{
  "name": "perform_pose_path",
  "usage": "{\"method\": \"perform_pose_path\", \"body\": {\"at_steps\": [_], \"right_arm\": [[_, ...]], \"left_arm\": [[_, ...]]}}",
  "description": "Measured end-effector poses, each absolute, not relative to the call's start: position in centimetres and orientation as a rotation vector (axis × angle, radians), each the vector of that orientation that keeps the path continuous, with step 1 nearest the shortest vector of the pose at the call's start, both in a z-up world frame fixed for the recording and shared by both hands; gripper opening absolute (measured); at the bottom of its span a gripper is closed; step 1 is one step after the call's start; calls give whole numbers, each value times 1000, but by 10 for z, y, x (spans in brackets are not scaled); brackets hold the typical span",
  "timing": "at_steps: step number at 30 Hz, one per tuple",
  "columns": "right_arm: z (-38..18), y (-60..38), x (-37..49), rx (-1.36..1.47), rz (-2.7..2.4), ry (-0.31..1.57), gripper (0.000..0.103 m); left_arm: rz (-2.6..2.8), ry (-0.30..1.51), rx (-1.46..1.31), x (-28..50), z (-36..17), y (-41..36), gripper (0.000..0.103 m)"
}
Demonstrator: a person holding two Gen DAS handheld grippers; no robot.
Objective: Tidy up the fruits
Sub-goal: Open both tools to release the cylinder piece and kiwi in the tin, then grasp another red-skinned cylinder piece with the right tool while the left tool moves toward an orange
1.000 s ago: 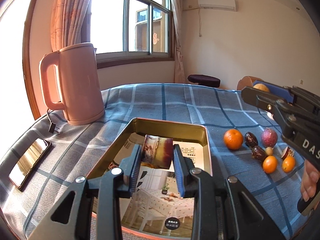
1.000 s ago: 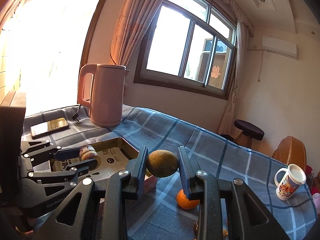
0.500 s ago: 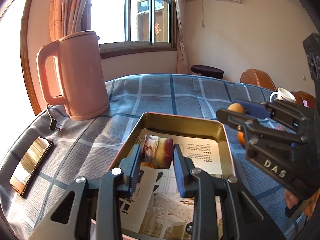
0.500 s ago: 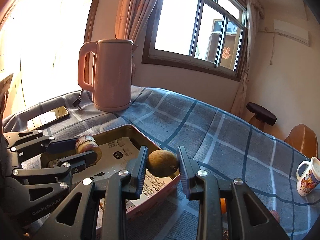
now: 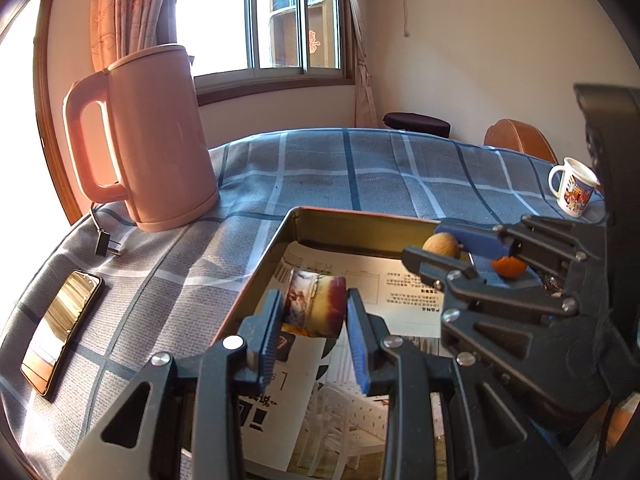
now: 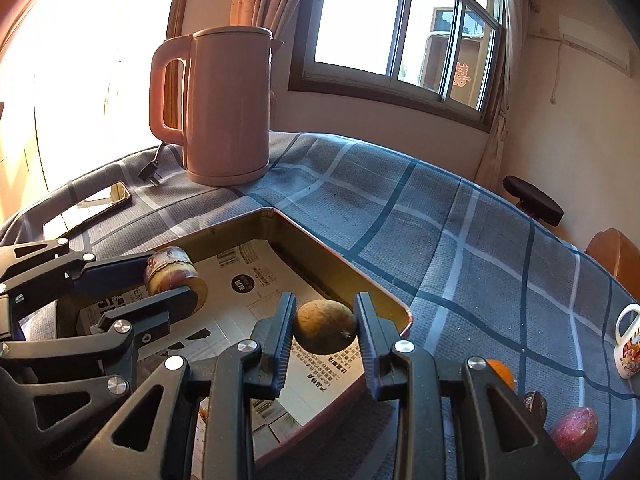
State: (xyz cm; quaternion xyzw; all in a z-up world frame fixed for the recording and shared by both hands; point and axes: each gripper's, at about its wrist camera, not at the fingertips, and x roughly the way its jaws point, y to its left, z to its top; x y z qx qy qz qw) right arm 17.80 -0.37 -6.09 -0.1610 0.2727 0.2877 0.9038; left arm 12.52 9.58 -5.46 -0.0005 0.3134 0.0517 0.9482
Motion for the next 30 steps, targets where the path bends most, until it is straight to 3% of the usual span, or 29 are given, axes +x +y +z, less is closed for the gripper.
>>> {"method": "perform_pose_path", "body": {"at_steps": [6, 10, 18, 21, 30], "right_arm": [[-65, -2, 181, -335, 592, 595, 33], [-63, -9, 184, -309, 572, 592, 55], [-47, -53, 158, -269, 532, 519, 58], [-40, -85, 143, -261, 502, 485, 65], [-35, -214, 119, -162, 263, 477, 65]], "left_arm": [[124, 629, 13, 124, -53, 92, 33], [132, 624, -1, 120, -52, 94, 37], [109, 549, -22, 95, -34, 75, 63], [73, 533, -12, 90, -30, 58, 63], [-57, 549, 36, 86, -32, -14, 63]]}}
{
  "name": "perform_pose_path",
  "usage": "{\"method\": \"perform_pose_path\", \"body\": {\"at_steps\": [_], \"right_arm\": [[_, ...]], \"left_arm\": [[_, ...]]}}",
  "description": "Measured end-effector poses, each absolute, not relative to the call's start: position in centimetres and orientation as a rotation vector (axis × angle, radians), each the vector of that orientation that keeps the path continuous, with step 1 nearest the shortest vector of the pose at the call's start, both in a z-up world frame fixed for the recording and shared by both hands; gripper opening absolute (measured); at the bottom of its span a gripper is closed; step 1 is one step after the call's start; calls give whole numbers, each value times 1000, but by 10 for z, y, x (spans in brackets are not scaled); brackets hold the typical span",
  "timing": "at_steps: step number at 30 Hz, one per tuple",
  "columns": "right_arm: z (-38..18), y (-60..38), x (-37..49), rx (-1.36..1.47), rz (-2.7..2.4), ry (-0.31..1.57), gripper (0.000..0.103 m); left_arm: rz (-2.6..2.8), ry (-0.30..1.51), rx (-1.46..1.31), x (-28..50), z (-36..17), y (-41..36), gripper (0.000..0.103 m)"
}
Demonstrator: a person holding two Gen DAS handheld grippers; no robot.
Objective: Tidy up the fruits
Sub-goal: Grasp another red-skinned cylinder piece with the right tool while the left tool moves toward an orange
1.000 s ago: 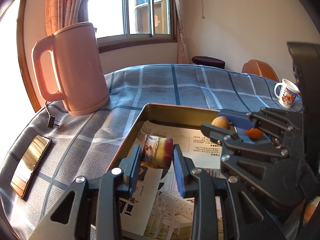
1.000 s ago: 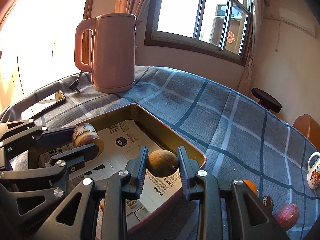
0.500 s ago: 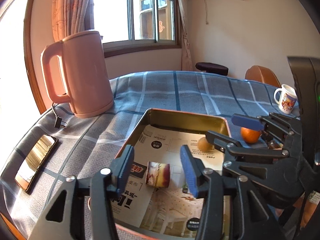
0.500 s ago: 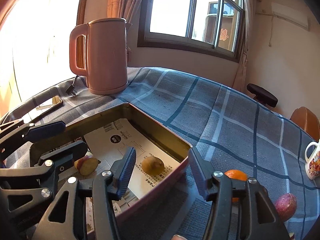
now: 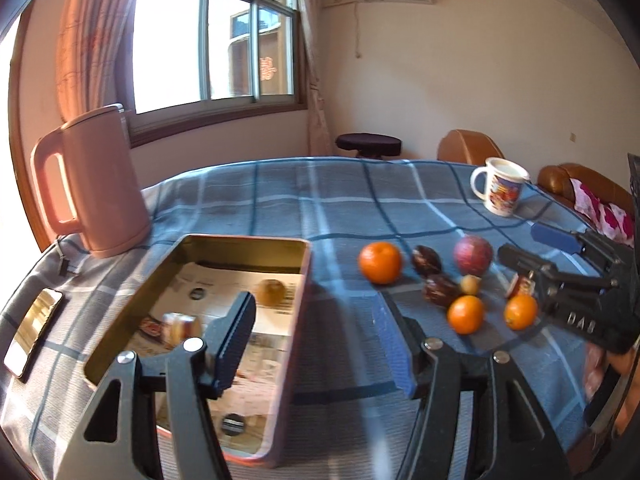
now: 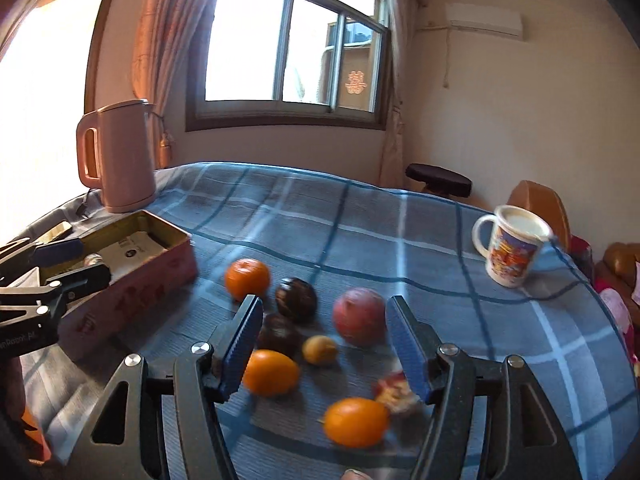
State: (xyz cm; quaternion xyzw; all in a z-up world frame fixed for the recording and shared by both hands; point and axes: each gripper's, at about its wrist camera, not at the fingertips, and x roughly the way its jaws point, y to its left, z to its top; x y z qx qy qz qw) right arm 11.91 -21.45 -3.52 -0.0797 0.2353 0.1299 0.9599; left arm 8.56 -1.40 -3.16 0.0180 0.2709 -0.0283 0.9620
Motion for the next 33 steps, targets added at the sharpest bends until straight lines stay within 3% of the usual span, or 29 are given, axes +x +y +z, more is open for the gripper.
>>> {"method": "perform_pose_path", "body": {"at_steps": [9, 18, 30, 33], "right_arm": [[-46, -290, 126, -70, 142, 546, 65], [-63, -279, 142, -87, 249, 668, 50], [-82, -286, 172, 18, 345, 817, 49], [-85, -297, 174, 107, 396, 839, 39]], "left_arm": [[-133, 584, 95, 87, -40, -67, 63], [-172, 597, 127, 87, -47, -94, 63], [-213, 601, 139, 84, -50, -105, 64], [-222, 596, 142, 84, -49, -108, 67]]}}
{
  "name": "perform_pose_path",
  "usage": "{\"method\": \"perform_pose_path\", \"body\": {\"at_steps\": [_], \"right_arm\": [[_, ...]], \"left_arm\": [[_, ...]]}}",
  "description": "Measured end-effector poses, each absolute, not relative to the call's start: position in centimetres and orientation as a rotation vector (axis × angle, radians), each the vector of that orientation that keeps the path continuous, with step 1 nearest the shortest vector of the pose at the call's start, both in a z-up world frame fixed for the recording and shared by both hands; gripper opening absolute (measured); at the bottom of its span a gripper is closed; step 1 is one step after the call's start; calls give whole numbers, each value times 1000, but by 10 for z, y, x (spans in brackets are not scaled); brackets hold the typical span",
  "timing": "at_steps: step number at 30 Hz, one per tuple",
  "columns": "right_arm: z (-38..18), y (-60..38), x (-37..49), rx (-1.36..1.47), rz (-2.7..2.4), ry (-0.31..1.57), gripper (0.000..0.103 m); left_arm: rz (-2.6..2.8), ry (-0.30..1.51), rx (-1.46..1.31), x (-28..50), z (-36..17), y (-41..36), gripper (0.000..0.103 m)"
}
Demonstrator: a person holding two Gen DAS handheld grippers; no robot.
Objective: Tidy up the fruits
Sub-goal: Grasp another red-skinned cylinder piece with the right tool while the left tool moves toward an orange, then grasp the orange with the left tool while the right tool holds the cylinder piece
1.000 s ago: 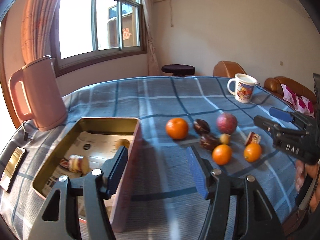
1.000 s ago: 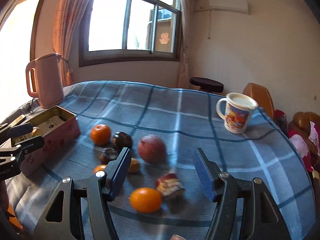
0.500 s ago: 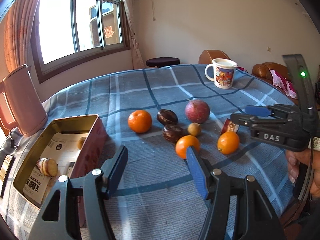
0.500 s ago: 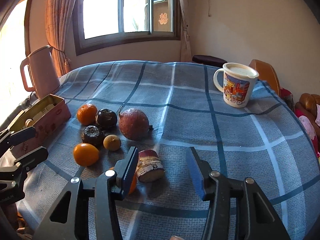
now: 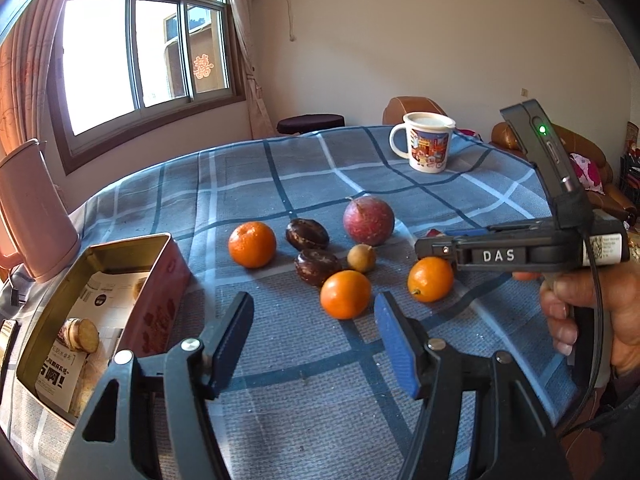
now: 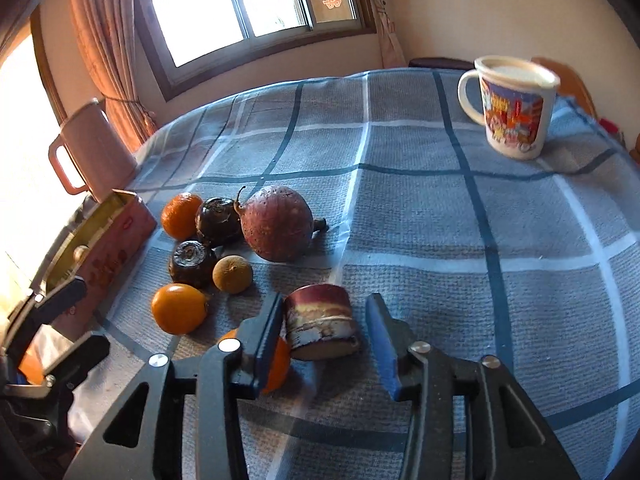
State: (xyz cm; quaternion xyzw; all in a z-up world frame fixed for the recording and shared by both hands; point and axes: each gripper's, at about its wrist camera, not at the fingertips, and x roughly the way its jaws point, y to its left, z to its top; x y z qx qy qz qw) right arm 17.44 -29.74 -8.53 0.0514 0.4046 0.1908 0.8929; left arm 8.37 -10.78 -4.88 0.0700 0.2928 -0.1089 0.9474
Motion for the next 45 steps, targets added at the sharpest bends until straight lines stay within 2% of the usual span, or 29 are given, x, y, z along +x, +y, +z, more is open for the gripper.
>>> {"method": "perform_pose_path", "body": {"at_steps": [8, 15, 23, 29, 35, 45], "right_arm": [[-82, -296, 168, 97, 399, 824, 37], [-60, -298, 140, -60, 177, 644, 37], [-50, -308, 136, -93, 96, 583, 37], [-48, -309, 133, -89, 87, 567, 37], [-48, -309, 133, -86, 105, 566, 37], [-45, -308, 125, -83, 127, 519, 37]], "left_arm": [[-268, 601, 166, 84, -50, -127, 67], [-322, 613, 175, 92, -50, -150, 67], [-411, 684, 175, 108, -58, -181, 67], [-442, 785, 150, 128, -74, -190, 43], [-438, 800, 120, 131, -77, -190, 41], [-387, 680, 77, 115, -64, -176, 41]]}}
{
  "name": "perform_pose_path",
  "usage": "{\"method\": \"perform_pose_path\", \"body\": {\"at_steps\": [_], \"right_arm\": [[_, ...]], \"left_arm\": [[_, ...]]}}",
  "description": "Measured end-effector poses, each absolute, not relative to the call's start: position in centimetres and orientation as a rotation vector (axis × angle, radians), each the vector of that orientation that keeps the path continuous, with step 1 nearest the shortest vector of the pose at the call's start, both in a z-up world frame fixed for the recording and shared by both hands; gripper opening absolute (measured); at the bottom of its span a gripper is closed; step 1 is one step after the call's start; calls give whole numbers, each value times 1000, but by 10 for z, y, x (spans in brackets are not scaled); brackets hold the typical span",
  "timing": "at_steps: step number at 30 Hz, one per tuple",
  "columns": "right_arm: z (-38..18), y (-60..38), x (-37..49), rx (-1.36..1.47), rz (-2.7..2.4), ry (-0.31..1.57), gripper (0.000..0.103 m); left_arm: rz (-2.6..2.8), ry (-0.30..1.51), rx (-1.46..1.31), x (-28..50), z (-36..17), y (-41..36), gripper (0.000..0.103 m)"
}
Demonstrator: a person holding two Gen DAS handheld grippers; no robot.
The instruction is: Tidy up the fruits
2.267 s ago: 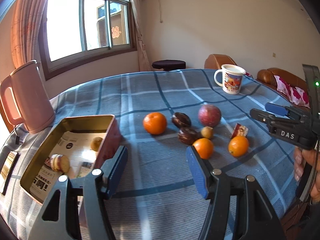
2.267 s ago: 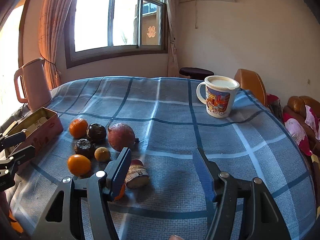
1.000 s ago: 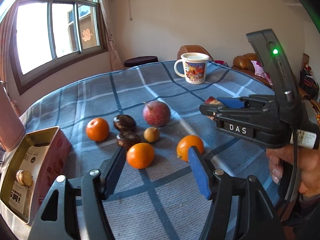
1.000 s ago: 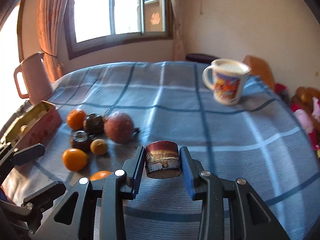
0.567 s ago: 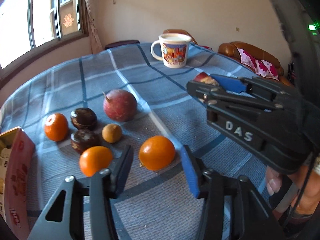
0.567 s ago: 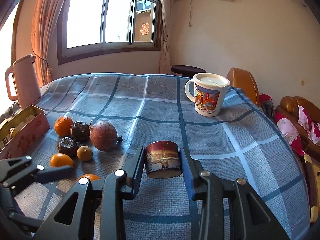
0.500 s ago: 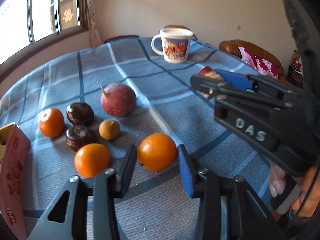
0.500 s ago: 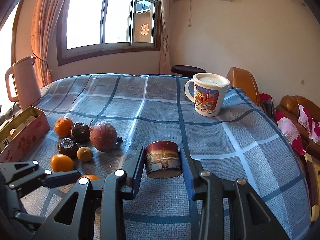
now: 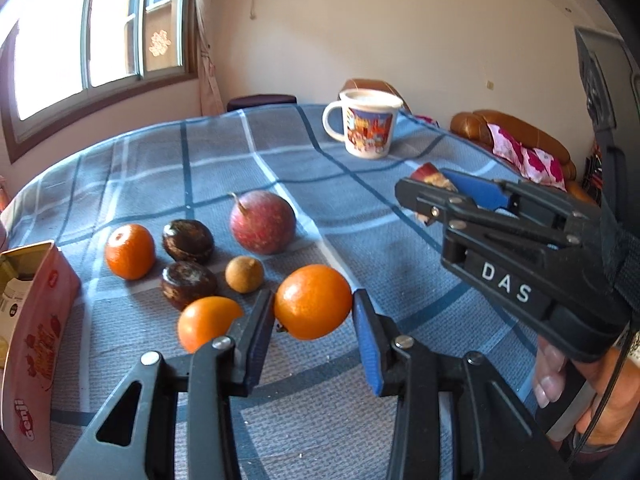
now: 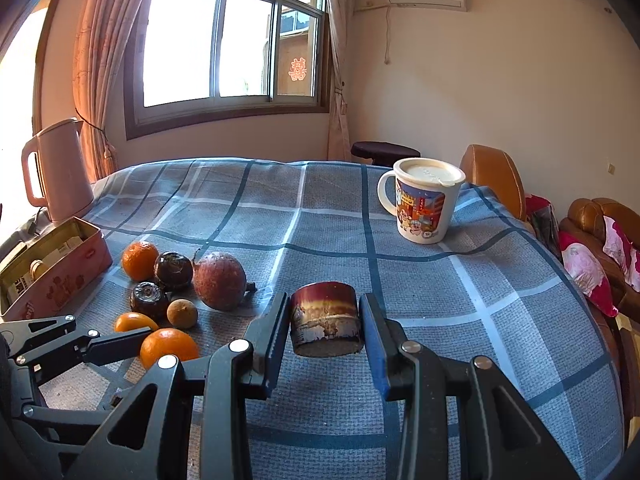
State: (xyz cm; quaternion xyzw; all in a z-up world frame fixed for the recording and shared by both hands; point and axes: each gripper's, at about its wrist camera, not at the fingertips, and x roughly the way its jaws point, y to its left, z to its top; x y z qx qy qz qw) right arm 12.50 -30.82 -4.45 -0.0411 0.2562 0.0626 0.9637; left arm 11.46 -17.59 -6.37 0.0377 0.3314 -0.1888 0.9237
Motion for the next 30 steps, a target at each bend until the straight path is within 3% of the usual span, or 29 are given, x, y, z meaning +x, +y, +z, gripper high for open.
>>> {"method": "perform_pose_path", "body": {"at_steps": [30], "right_arm": [[-34, -310, 104, -79, 160, 384, 37]], "left_arm": [[-325, 534, 2, 98, -49, -153, 41]]}}
